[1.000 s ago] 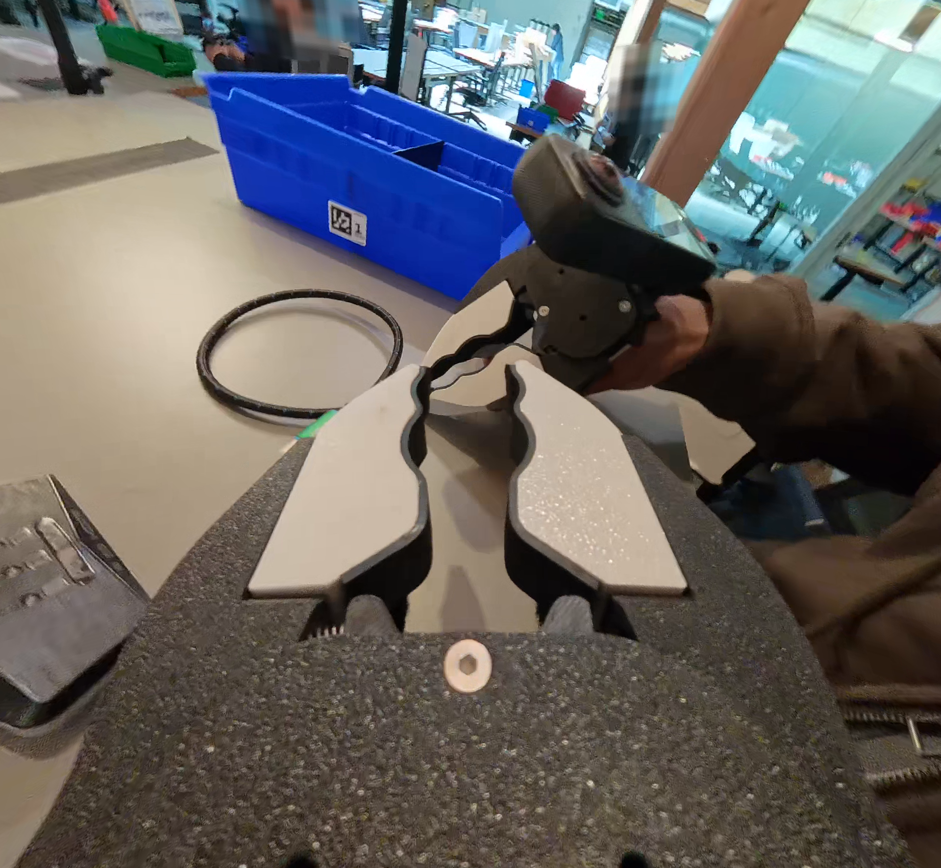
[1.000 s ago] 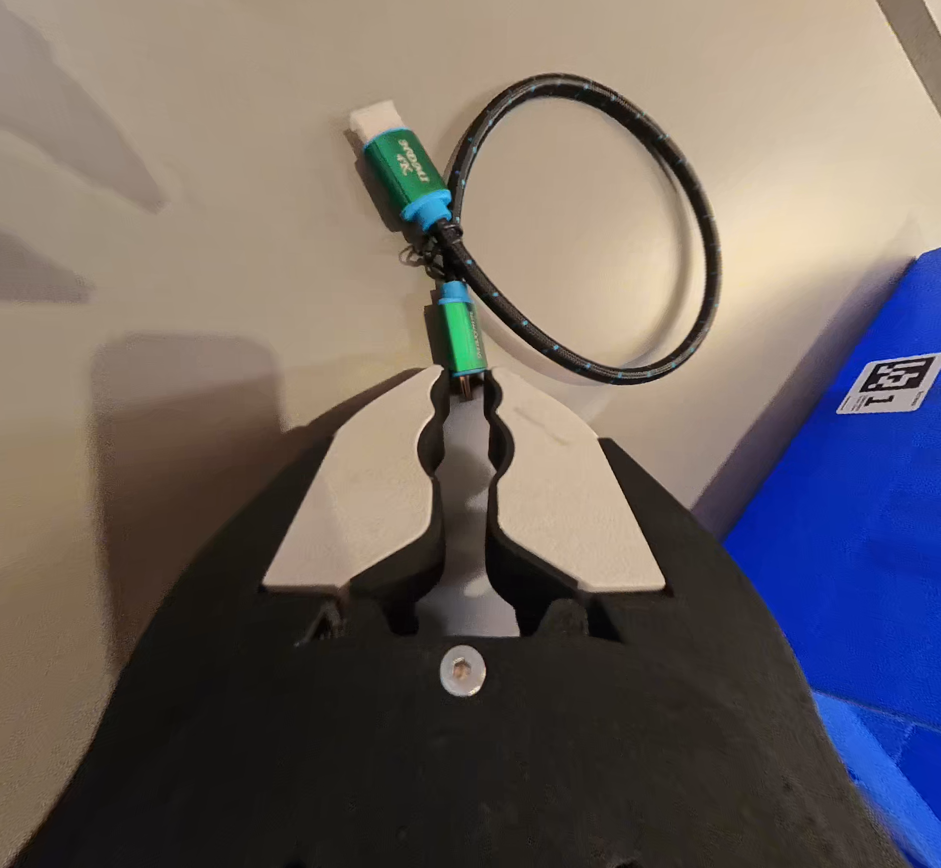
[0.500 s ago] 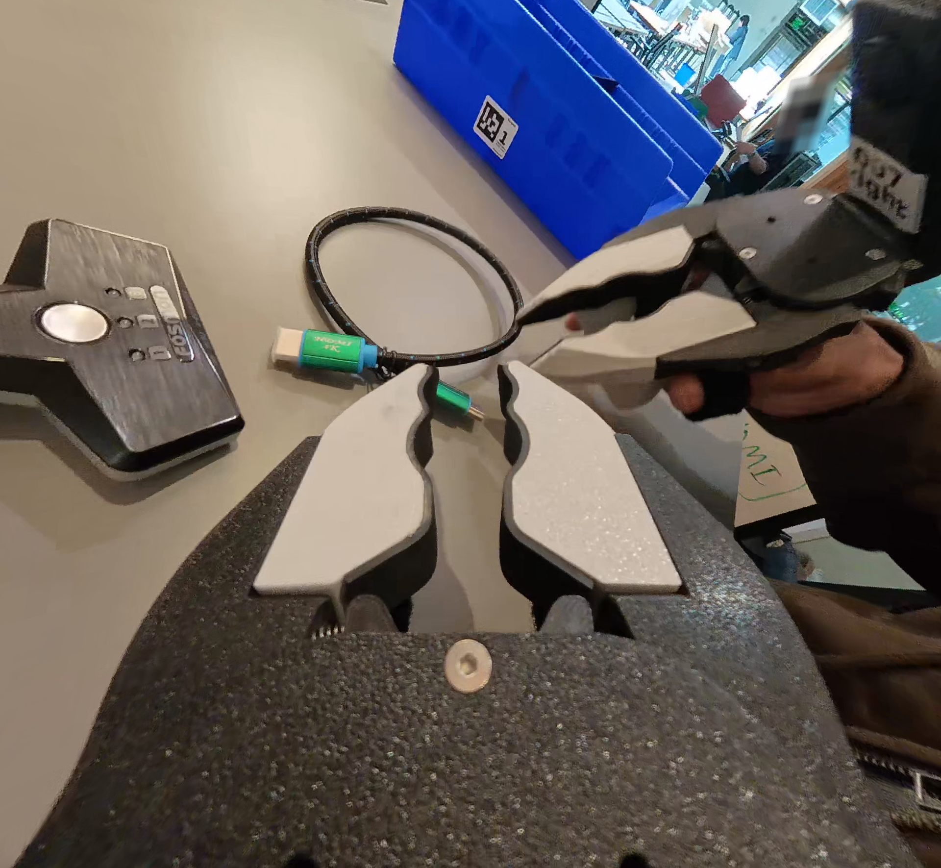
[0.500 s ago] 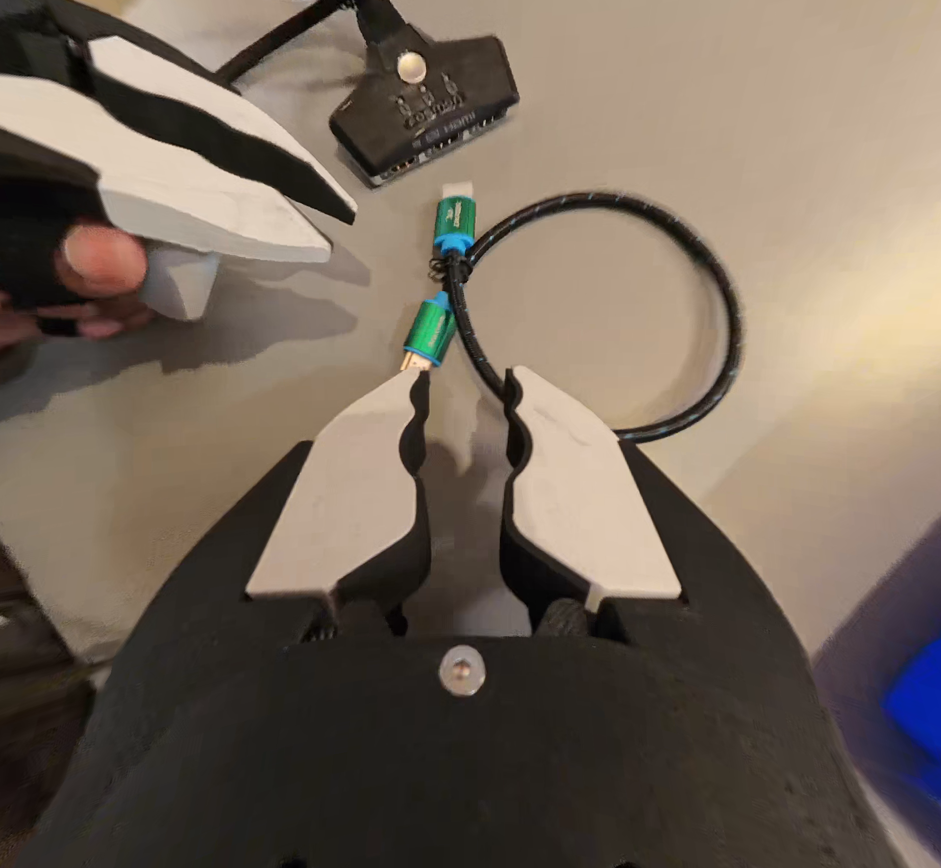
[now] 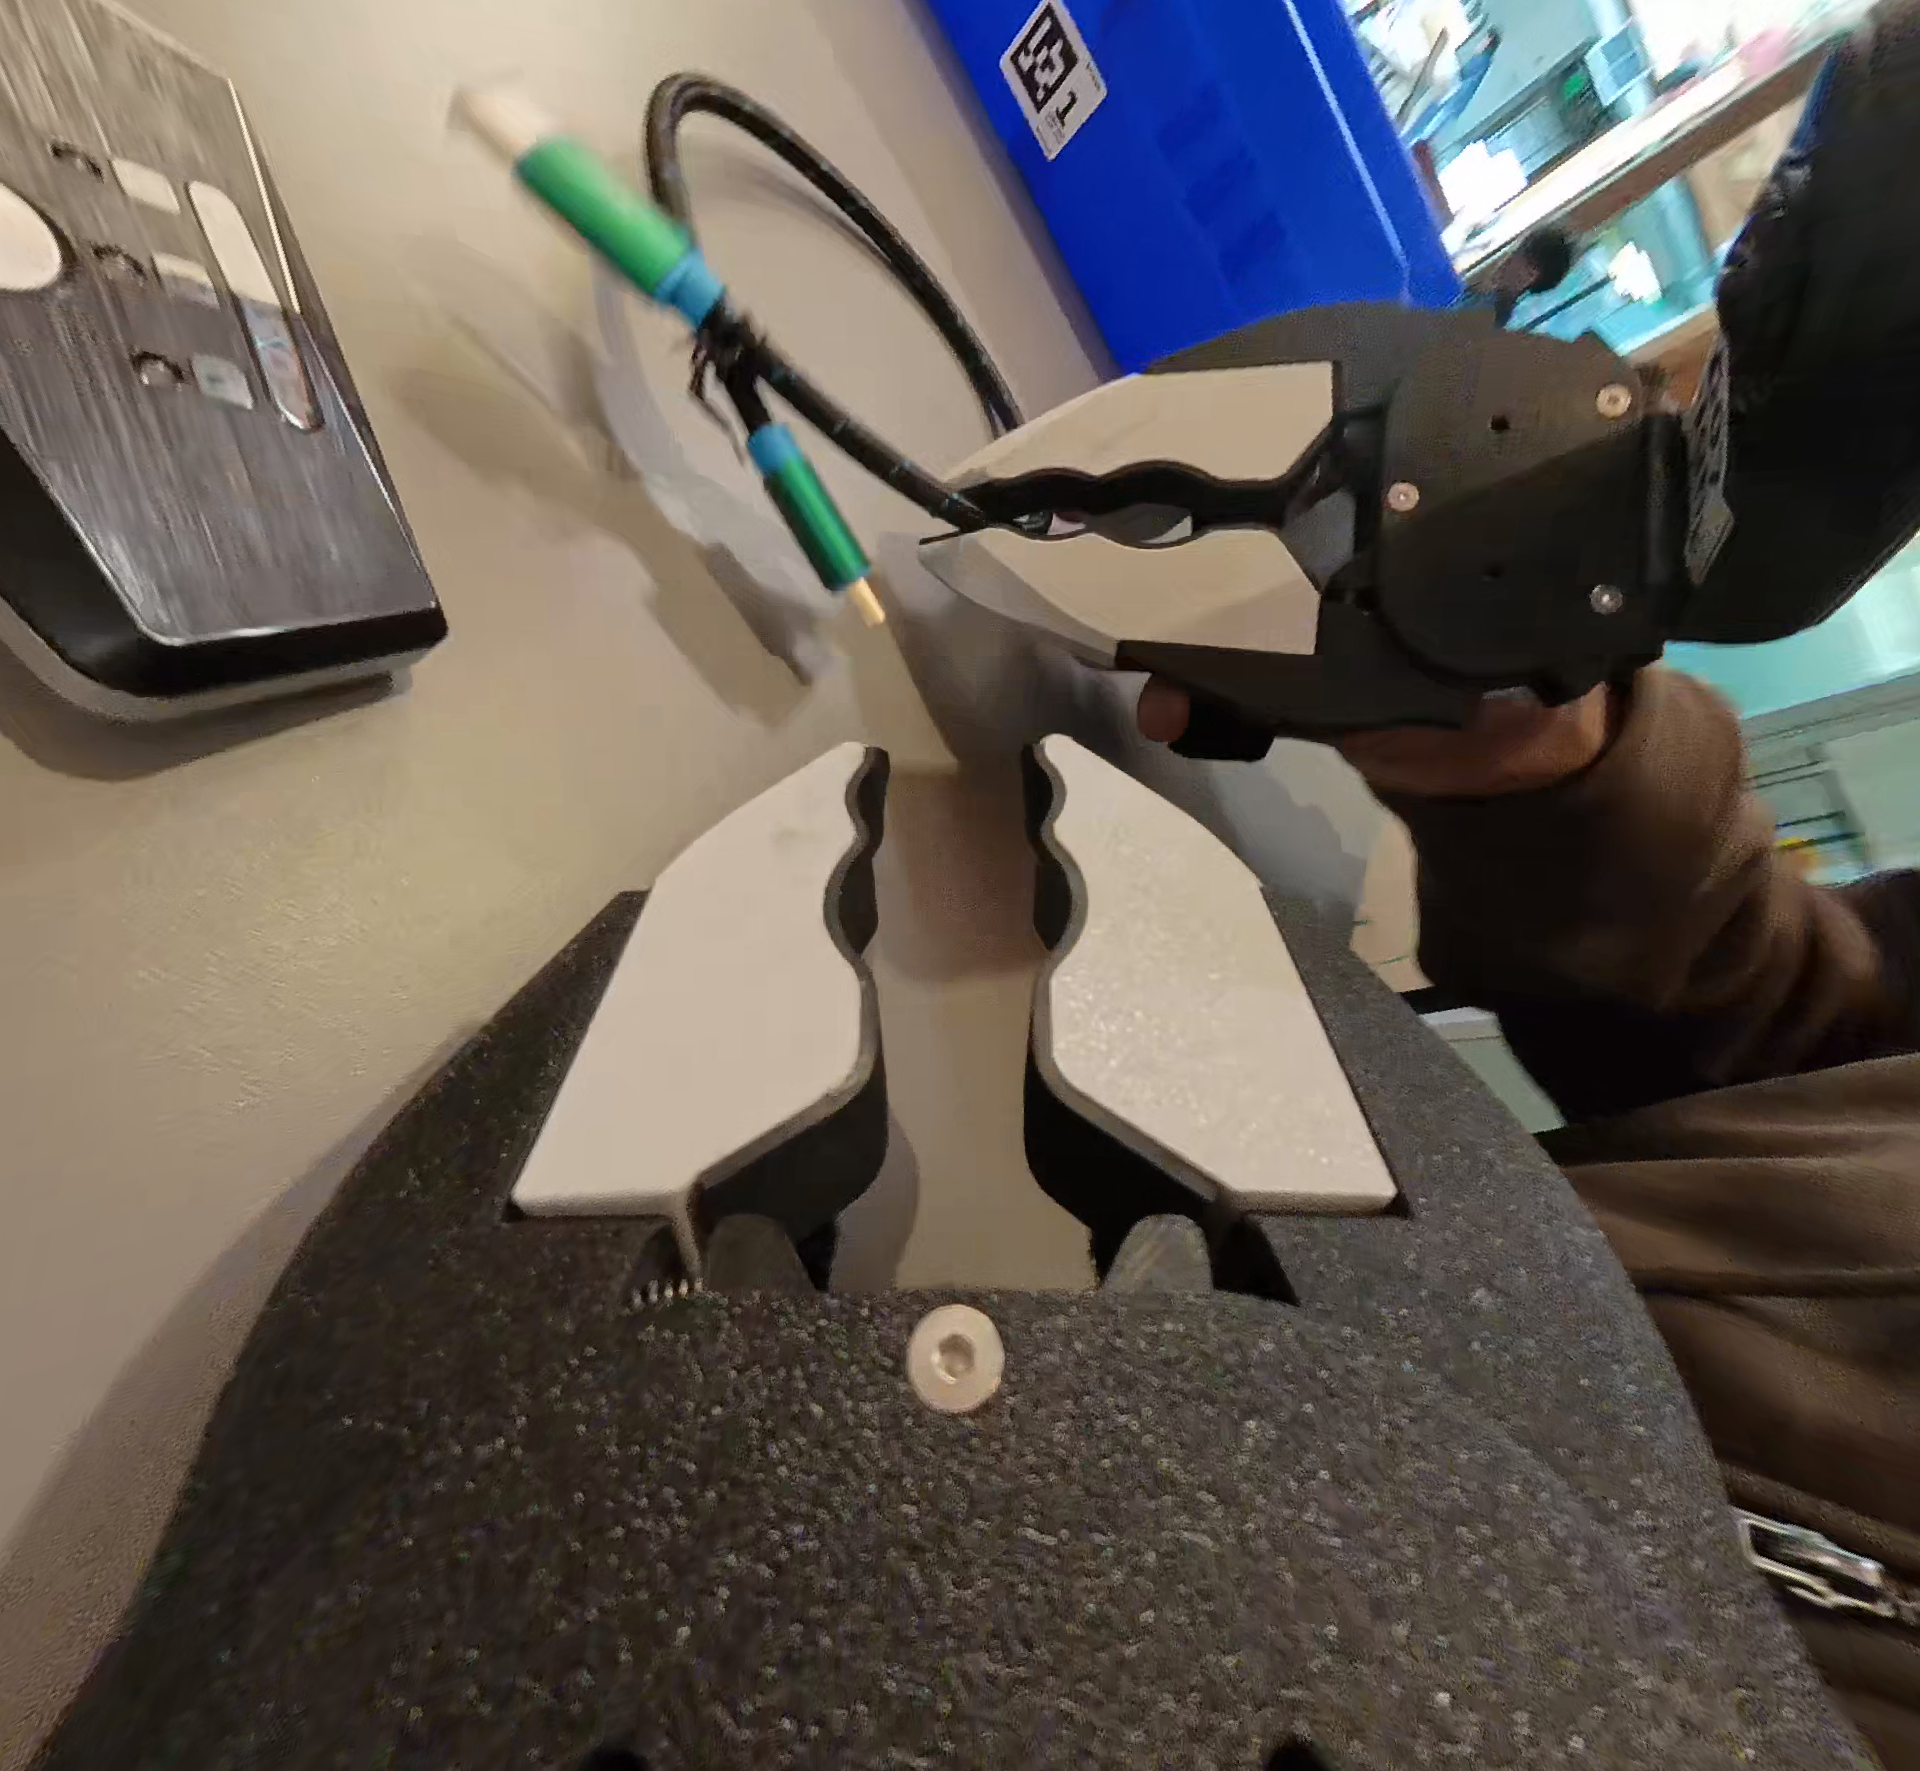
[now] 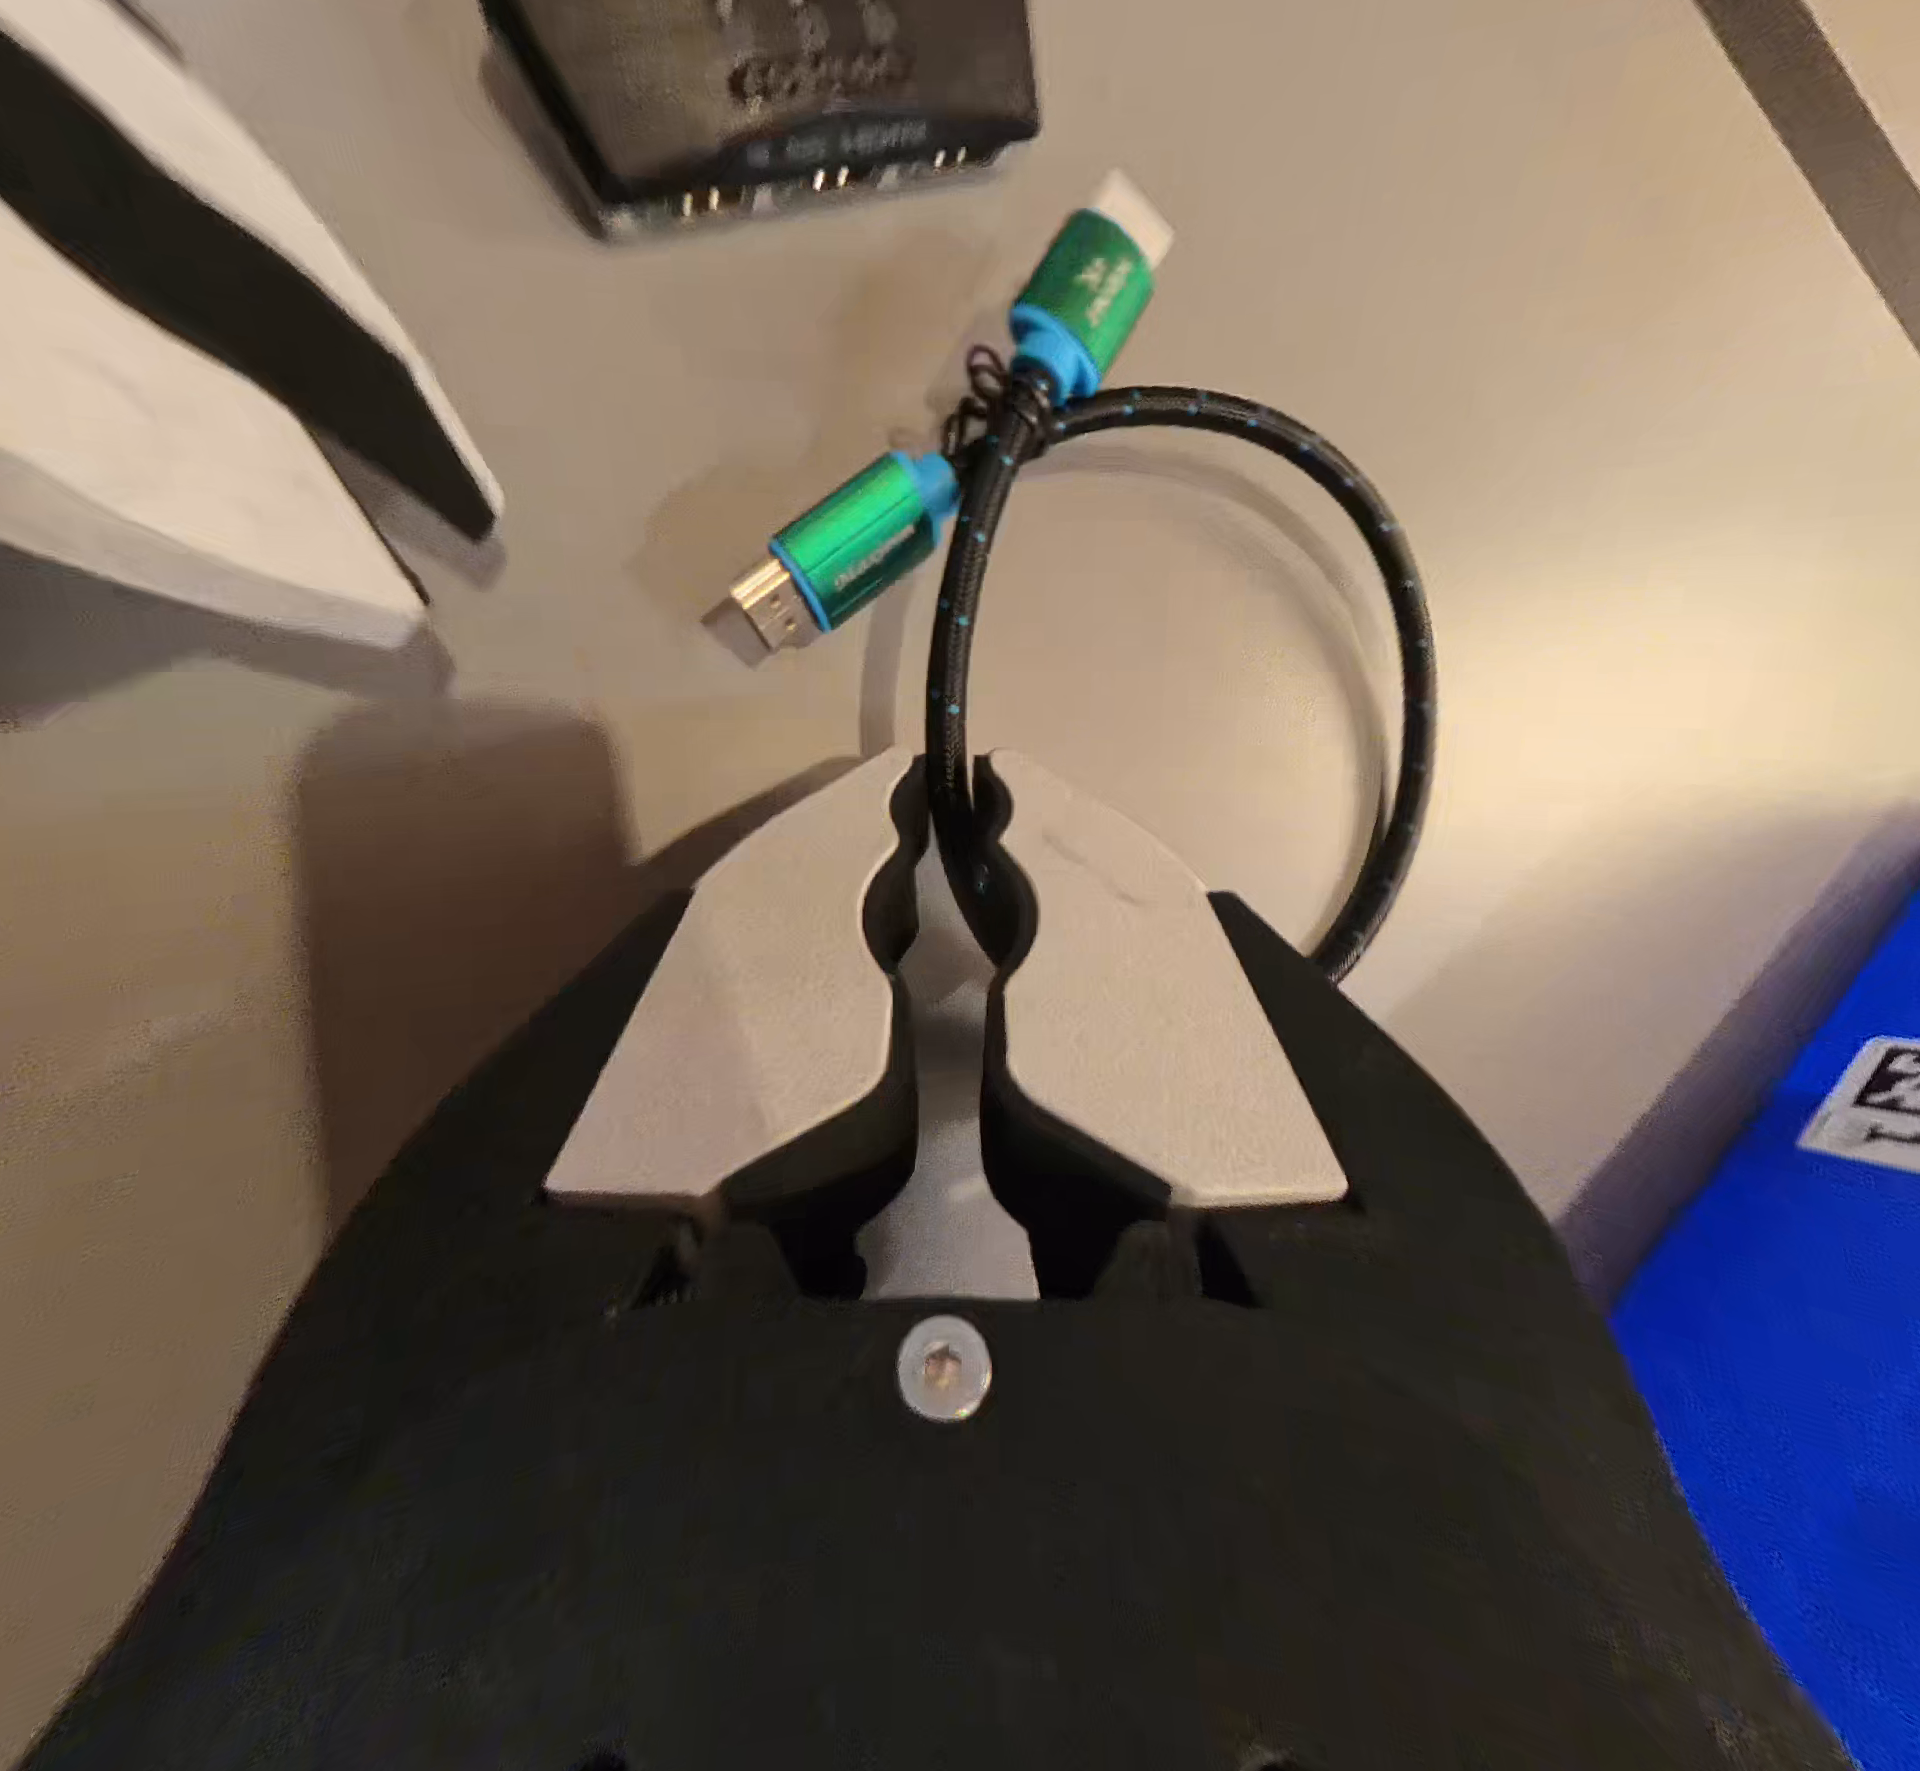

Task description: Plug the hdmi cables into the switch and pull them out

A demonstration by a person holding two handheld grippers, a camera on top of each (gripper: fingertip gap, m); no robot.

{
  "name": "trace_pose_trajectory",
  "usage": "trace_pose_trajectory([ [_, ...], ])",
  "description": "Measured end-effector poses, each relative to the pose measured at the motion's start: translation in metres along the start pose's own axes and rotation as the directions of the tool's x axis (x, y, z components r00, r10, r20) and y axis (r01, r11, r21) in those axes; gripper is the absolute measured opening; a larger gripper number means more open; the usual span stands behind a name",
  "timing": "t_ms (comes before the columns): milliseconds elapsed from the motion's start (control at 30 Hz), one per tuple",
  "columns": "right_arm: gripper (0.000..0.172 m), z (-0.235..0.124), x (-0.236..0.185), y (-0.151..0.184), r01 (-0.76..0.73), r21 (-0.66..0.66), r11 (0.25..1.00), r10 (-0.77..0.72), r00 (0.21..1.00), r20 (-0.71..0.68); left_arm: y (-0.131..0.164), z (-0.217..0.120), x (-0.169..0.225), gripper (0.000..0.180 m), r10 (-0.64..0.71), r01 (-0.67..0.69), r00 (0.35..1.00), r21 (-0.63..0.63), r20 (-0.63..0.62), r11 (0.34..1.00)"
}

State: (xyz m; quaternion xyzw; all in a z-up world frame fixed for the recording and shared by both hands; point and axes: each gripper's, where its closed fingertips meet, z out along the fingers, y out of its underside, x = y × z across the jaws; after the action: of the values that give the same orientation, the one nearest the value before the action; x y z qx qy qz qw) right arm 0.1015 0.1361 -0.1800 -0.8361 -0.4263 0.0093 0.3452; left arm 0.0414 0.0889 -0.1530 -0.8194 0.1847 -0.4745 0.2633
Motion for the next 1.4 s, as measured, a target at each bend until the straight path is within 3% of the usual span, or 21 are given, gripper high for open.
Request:
trace_pose_trajectory([
  [133, 0.006, -0.015, 0.001, -0.016, -0.204, 0.133, 0.97, 0.207, 0.978, -0.01, -0.011, 0.001, 0.001, 0.032, -0.121, 0.127, 0.988, 0.066, -0.097, 0.99],
  [267, 0.006, -0.027, 0.0, -0.022, -0.278, 0.21, 0.937, 0.294, 0.954, -0.051, -0.03, 0.002, 0.006, 0.045, -0.082, 0.1, 0.989, 0.15, -0.12, 0.984],
  [467, 0.006, -0.042, -0.019, -0.035, -0.255, 0.311, 0.916, 0.285, 0.957, -0.052, -0.04, 0.011, 0.018, 0.045, -0.028, 0.054, 0.986, 0.159, -0.163, 0.986],
  [567, 0.006, -0.044, -0.029, -0.038, -0.216, 0.342, 0.915, 0.249, 0.967, -0.055, -0.039, 0.011, 0.019, 0.026, -0.047, 0.074, 0.981, 0.142, -0.19, 0.987],
  [667, 0.009, -0.045, -0.04, -0.037, -0.143, 0.345, 0.928, 0.166, 0.985, -0.04, -0.038, 0.006, 0.017, 0.019, -0.05, 0.082, 0.979, 0.155, -0.199, 0.985],
  [733, 0.021, -0.049, -0.046, -0.037, -0.062, 0.354, 0.933, 0.074, 0.997, -0.021, -0.037, 0.004, 0.016, 0.017, -0.029, 0.056, 0.983, 0.15, -0.18, 0.987],
  [867, 0.034, -0.071, -0.034, -0.041, 0.156, 0.403, 0.902, -0.123, 0.987, -0.106, -0.033, 0.0, 0.017, 0.015, -0.006, 0.028, 0.984, 0.12, -0.179, 0.992],
  [933, 0.042, -0.078, -0.022, -0.046, 0.319, 0.394, 0.862, -0.253, 0.944, -0.211, -0.031, -0.001, 0.019, 0.014, -0.009, 0.029, 0.981, 0.1, -0.194, 0.995],
  [1067, 0.047, -0.078, -0.017, -0.053, 0.63, 0.294, 0.719, -0.546, 0.773, -0.323, -0.034, -0.007, 0.02, 0.013, 0.001, 0.017, 0.982, 0.097, -0.189, 0.995],
  [1267, 0.051, -0.08, -0.047, -0.048, 0.655, 0.314, 0.688, -0.61, 0.755, -0.24, -0.045, -0.023, 0.014, 0.012, -0.017, 0.042, 0.991, 0.183, -0.136, 0.982],
  [1400, 0.053, -0.076, -0.056, -0.04, 0.632, 0.31, 0.71, -0.596, 0.774, -0.213, -0.048, -0.031, 0.004, 0.012, -0.031, 0.053, 0.993, 0.2, -0.11, 0.978],
])
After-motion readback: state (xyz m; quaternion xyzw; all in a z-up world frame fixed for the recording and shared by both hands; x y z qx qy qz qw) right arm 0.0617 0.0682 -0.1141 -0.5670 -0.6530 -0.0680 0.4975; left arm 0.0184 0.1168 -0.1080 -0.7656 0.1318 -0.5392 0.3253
